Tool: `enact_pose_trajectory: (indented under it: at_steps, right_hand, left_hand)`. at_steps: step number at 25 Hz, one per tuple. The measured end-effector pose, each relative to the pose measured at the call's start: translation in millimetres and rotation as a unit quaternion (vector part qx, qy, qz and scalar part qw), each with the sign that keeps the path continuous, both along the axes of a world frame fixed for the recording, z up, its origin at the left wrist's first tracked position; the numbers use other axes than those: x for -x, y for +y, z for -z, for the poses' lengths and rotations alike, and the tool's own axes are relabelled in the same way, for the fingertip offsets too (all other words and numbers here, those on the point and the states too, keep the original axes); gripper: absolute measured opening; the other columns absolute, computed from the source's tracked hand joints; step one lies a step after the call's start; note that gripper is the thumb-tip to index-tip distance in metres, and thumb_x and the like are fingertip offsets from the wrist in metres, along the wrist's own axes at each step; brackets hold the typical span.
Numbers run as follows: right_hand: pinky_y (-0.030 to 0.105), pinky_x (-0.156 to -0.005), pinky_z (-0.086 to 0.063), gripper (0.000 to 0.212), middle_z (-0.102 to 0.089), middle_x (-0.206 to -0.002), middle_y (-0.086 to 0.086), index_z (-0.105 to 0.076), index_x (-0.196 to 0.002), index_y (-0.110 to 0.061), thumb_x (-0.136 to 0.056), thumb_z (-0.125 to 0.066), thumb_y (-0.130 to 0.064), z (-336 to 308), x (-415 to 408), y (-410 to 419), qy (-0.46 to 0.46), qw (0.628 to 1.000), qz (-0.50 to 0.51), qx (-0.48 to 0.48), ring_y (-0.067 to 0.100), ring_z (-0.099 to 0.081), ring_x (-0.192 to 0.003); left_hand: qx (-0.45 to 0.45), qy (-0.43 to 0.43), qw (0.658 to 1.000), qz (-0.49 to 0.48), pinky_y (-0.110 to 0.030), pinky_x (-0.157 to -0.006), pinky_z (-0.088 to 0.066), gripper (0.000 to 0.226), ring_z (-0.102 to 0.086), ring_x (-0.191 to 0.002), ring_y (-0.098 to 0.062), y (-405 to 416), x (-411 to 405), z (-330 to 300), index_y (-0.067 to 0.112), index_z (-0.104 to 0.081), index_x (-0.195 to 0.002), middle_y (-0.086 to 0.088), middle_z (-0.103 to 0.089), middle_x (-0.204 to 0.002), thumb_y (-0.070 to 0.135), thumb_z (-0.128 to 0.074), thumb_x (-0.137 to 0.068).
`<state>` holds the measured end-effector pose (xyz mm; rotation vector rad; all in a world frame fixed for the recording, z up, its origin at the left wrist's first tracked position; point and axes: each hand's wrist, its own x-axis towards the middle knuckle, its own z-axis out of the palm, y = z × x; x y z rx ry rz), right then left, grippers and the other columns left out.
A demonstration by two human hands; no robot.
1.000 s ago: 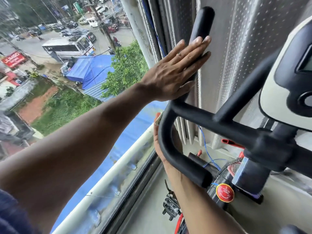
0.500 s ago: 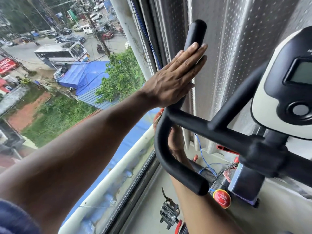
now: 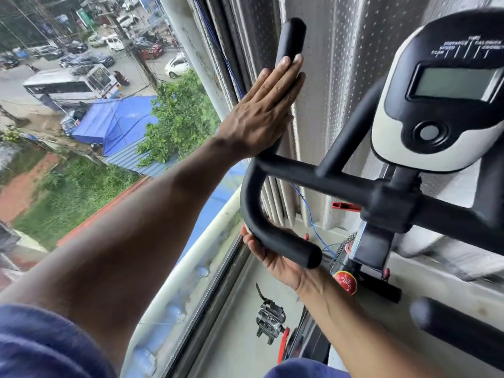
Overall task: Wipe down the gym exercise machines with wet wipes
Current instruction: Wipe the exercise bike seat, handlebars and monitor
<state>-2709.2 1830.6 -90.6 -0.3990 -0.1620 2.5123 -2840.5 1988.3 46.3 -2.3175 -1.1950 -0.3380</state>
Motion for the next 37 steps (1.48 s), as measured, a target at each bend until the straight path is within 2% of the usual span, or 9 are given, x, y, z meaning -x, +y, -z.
enact_pose_trajectory:
  at_steps: [6, 9, 12, 16, 20, 25, 30, 34, 37]
  right_hand:
    - [0.029, -0.057, -0.063, 0.074, -0.071, -0.097, 0.031, -0.075, -0.105, 0.010, -0.040, -0.104, -0.012, 0.6, -77.8, -27.3, -0.105, 0.993, 0.035, -0.039, 0.028, -0.075, -0.072]
    - [0.031, -0.070, -0.062, 0.058, -0.073, -0.094, 0.017, -0.078, -0.097, -0.008, -0.048, -0.103, -0.027, 0.2, -92.4, -26.6, -0.143, 0.978, 0.088, -0.124, 0.020, -0.071, -0.070]
    - [0.036, -0.080, -0.045, 0.049, -0.070, -0.098, 0.004, -0.078, -0.099, -0.018, -0.057, -0.099, -0.034, 4.3, -82.7, -28.9, -0.129, 0.971, 0.152, -0.131, 0.014, -0.063, -0.080]
    - [0.021, -0.069, -0.050, 0.005, -0.064, -0.095, -0.002, -0.074, -0.091, -0.019, -0.087, -0.076, -0.019, 0.9, -76.8, -30.5, -0.095, 0.971, 0.180, -0.123, 0.007, -0.060, -0.078]
    - [0.022, -0.069, -0.054, 0.013, -0.071, -0.088, 0.003, -0.069, -0.096, -0.009, -0.093, -0.056, -0.010, -2.9, -20.8, -3.7, -0.119, 0.975, 0.174, -0.072, 0.012, -0.069, -0.075]
    - [0.022, -0.057, -0.056, 0.017, -0.067, -0.064, 0.007, -0.070, -0.077, -0.003, -0.087, -0.059, 0.005, -14.0, 24.1, 44.8, 0.018, 0.992, 0.098, 0.076, 0.015, -0.068, -0.055]
    - [0.020, -0.067, -0.053, 0.018, -0.068, -0.077, 0.000, -0.063, -0.098, -0.009, -0.096, -0.057, 0.007, -18.6, 42.4, 71.6, -0.106, 0.936, 0.335, -0.033, 0.009, -0.065, -0.068]
    - [0.018, -0.067, -0.047, 0.015, -0.061, -0.074, -0.004, -0.061, -0.100, -0.008, -0.097, -0.056, 0.006, 2.1, 39.8, 64.1, -0.167, 0.938, 0.256, -0.165, 0.006, -0.057, -0.066]
    - [0.027, -0.073, -0.050, 0.009, -0.068, -0.077, 0.006, -0.070, -0.090, -0.002, -0.091, -0.061, 0.002, 12.9, 25.5, 27.6, -0.140, 0.967, 0.143, -0.155, 0.017, -0.064, -0.070]
  left_hand:
    - [0.037, -0.005, 0.999, -0.029, -0.044, -0.130, -0.013, 0.058, -0.011, -0.160, -0.031, -19.7, -2.3, 6.6, 0.003, -0.021, -0.163, -0.017, -0.014, -0.172, 0.022, -0.030, -0.109]
    - [0.040, -0.014, 0.998, -0.043, -0.042, -0.131, -0.011, 0.058, -0.010, -0.160, -0.028, -25.9, -5.1, 6.3, 0.005, -0.020, -0.164, -0.014, -0.013, -0.173, 0.020, -0.032, -0.109]
    - [0.029, -0.012, 0.998, -0.050, -0.042, -0.130, -0.014, 0.061, -0.011, -0.160, -0.026, -27.5, -7.2, 9.6, 0.006, -0.020, -0.164, -0.012, -0.014, -0.173, 0.016, -0.039, -0.106]
    - [0.031, -0.038, 0.998, -0.049, -0.043, -0.130, -0.016, 0.063, -0.013, -0.160, -0.025, -28.7, -5.0, 13.4, 0.006, -0.021, -0.164, -0.012, -0.016, -0.173, 0.013, -0.043, -0.105]
    - [0.036, -0.047, 0.998, -0.036, -0.043, -0.130, -0.014, 0.057, -0.014, -0.160, -0.027, -28.8, -4.7, 11.2, 0.006, -0.023, -0.164, -0.013, -0.017, -0.172, 0.017, -0.038, -0.110]
    - [0.032, -0.065, 0.996, -0.046, -0.042, -0.130, -0.017, 0.058, -0.016, -0.160, -0.024, -29.6, -4.6, 14.6, 0.008, -0.024, -0.164, -0.011, -0.018, -0.172, 0.018, -0.042, -0.109]
    - [0.047, -0.067, 0.996, -0.041, -0.042, -0.130, -0.013, 0.058, -0.013, -0.160, -0.023, -24.6, 0.0, 16.0, 0.011, -0.024, -0.164, -0.009, -0.016, -0.173, 0.020, -0.041, -0.110]
    - [0.050, -0.074, 0.995, -0.037, -0.041, -0.130, -0.013, 0.058, -0.012, -0.160, -0.020, -22.1, 1.8, 17.2, 0.013, -0.023, -0.165, -0.007, -0.015, -0.173, 0.023, -0.039, -0.110]
    - [0.057, -0.071, 0.995, -0.047, -0.043, -0.130, -0.014, 0.059, -0.009, -0.161, -0.018, -22.1, 2.3, 18.3, 0.016, -0.021, -0.166, -0.004, -0.012, -0.174, 0.023, -0.038, -0.110]
